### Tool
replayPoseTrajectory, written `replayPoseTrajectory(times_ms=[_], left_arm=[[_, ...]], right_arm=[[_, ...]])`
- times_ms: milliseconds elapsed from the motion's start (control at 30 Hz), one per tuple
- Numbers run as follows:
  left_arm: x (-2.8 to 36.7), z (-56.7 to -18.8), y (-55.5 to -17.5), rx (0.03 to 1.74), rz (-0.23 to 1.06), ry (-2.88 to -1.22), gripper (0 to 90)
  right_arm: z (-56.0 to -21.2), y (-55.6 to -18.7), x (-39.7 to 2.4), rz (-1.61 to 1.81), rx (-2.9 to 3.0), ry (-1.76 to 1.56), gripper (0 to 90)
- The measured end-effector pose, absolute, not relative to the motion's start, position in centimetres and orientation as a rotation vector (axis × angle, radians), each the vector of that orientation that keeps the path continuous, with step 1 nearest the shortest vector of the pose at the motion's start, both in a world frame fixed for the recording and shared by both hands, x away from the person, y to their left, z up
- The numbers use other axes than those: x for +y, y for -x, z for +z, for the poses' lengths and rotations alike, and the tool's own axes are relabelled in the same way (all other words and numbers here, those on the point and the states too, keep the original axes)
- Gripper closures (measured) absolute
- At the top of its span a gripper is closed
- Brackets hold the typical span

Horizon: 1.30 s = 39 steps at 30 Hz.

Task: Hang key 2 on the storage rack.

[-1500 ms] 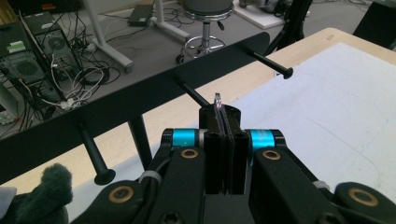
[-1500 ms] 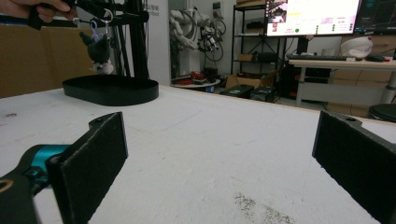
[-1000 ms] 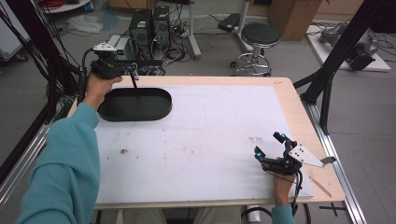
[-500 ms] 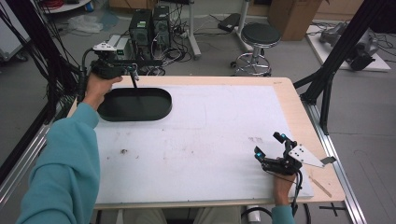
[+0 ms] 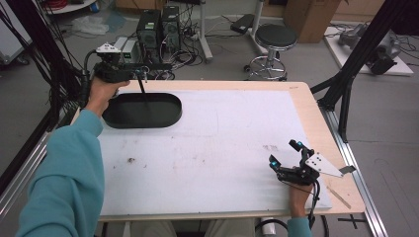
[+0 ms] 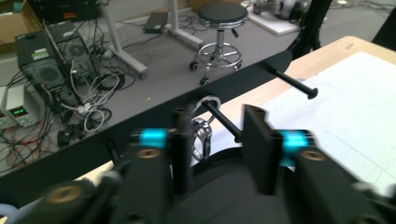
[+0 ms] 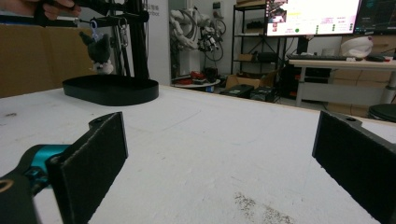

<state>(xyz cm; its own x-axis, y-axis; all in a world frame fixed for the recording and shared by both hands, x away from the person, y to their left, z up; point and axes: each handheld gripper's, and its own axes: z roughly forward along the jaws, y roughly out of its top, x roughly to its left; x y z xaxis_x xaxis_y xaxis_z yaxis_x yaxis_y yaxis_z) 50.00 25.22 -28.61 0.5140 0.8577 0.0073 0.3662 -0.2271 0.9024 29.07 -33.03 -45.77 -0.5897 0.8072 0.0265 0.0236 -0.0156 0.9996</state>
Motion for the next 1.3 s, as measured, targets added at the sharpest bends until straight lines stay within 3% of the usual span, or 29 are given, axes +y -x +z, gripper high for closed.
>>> replayPoseTrajectory(times_ms=[167,233,300,333,400,500,833,1300], left_arm=[[25.2,-27.6,-49.1,0.966,0.681,-1.754,38.7],[25.3,-27.2,-48.8,0.959,0.660,-1.737,24.6],[25.3,-27.1,-48.5,0.932,0.646,-1.737,20.3],[25.1,-26.9,-47.7,0.861,0.706,-1.726,18.2],[25.0,-26.7,-47.0,0.845,0.695,-1.714,5.3],[25.1,-26.8,-45.9,0.830,0.688,-1.722,1.6],[26.1,-28.9,-40.6,0.753,0.711,-1.702,1.7],[28.1,-36.9,-32.3,0.709,0.707,-1.621,1.7]], right_arm=[[-45.8,-29.0,-33.0,1.669,1.666,-0.880,2.5],[-45.8,-29.0,-33.0,1.666,1.668,-0.874,2.5],[-45.8,-29.0,-33.0,1.670,1.666,-0.878,2.5],[-45.8,-29.1,-33.0,1.670,1.664,-0.876,2.5],[-45.8,-29.0,-33.0,1.669,1.665,-0.876,2.5],[-45.8,-29.0,-33.0,1.668,1.662,-0.868,2.5],[-45.8,-29.0,-33.1,1.666,1.662,-0.870,2.5],[-45.8,-29.0,-33.0,1.661,1.665,-0.864,2.5]])
